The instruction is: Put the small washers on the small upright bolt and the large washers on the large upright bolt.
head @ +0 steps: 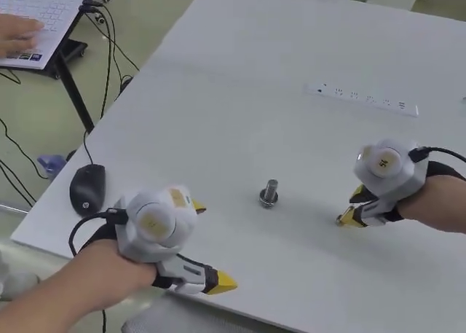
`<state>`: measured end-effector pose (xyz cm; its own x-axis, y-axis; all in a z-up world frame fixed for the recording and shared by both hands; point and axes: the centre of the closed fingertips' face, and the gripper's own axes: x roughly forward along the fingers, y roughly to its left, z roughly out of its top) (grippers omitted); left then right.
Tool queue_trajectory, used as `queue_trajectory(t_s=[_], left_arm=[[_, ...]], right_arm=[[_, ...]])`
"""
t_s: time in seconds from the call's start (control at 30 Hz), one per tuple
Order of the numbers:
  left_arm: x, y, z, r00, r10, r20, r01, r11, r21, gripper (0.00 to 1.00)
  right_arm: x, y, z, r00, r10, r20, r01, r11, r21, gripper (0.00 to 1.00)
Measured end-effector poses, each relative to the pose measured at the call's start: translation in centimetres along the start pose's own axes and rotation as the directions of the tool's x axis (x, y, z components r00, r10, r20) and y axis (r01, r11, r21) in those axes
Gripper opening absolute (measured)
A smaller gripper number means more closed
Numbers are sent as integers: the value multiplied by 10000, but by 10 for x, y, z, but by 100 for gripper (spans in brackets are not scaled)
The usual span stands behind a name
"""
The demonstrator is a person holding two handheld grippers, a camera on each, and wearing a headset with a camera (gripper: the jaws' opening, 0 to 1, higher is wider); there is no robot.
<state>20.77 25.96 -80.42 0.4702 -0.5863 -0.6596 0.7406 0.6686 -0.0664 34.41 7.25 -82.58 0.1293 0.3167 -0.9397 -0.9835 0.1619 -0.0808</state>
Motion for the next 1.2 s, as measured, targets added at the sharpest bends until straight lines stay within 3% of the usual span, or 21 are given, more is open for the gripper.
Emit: queue_trajectory(t_s=[0.13, 0.23, 0.3, 0.33, 0.43, 0.47, 0.5, 0.6, 0.73, 0.77, 0.87, 0.97, 1.03, 1.1, 1.2], left_arm=[[-2, 2, 3, 9999, 82, 81, -82, 9999, 68, 82], [-2, 3, 4, 9999, 92, 51, -92, 9998, 153, 82], [-3, 2, 5, 9999, 89, 98, -91, 9998, 180, 82], [-2, 2, 7, 9998, 83, 207, -85, 9999, 73, 83], [-3, 2, 5, 9998, 87, 188, -88, 10000, 46, 83], [-4, 2, 5, 9998, 87, 203, -88, 10000, 43, 83], [-4, 1, 5, 9998, 79, 196, -79, 10000, 23, 84], [-6, 1, 5, 9996, 115, 250, -112, 9999, -90, 84], [-9, 1, 9, 9989, 188, 429, -176, 9995, -276, 85], [-9, 1, 10, 9985, 222, 506, -210, 9995, -254, 85], [-11, 1, 13, 9976, 236, 648, -216, 9993, -314, 86], [-12, 0, 16, 9965, 251, 801, -219, 9990, -401, 87], [-13, -1, 17, 9962, 236, 836, -199, 9988, -450, 88], [-14, -2, 18, 9962, 226, 844, -193, 9990, -395, 88], [-15, -3, 19, 9953, 168, 951, -120, 9986, -513, 88]], right_arm=[[-17, -2, 7, 9942, -372, 1012, 317, 9979, 559, 33], [-27, -1, 5, 9888, -587, 1372, 462, 9946, 929, 37], [-35, 1, 8, 9783, -764, 1925, 529, 9908, 1242, 40], [-40, 4, 11, 9712, -771, 2256, 374, 9838, 1751, 41], [-53, 9, 20, 9426, -911, 3211, 140, 9720, 2346, 44], [-57, 12, 20, 9371, -932, 3365, 63, 9681, 2507, 45], [-60, 13, 16, 9401, -980, 3264, 176, 9704, 2408, 46], [-66, 18, 11, 9335, -1080, 3420, 273, 9722, 2325, 46], [-78, 23, 3, 9153, -1442, 3761, 431, 9634, 2646, 47], [-82, 25, 4, 8982, -1523, 4124, 261, 9548, 2960, 47], [-92, 27, 2, 8618, -1800, 4742, -67, 9308, 3654, 50], [-96, 33, -7, 8473, -2026, 4910, -139, 9156, 4019, 56], [-100, 39, -9, 8224, -2248, 5226, -365, 8959, 4428, 60], [-100, 44, -15, 8198, -2273, 5256, -519, 8846, 4635, 62], [-106, 50, -17, 7875, -2547, 5613, -820, 8593, 5049, 66]])
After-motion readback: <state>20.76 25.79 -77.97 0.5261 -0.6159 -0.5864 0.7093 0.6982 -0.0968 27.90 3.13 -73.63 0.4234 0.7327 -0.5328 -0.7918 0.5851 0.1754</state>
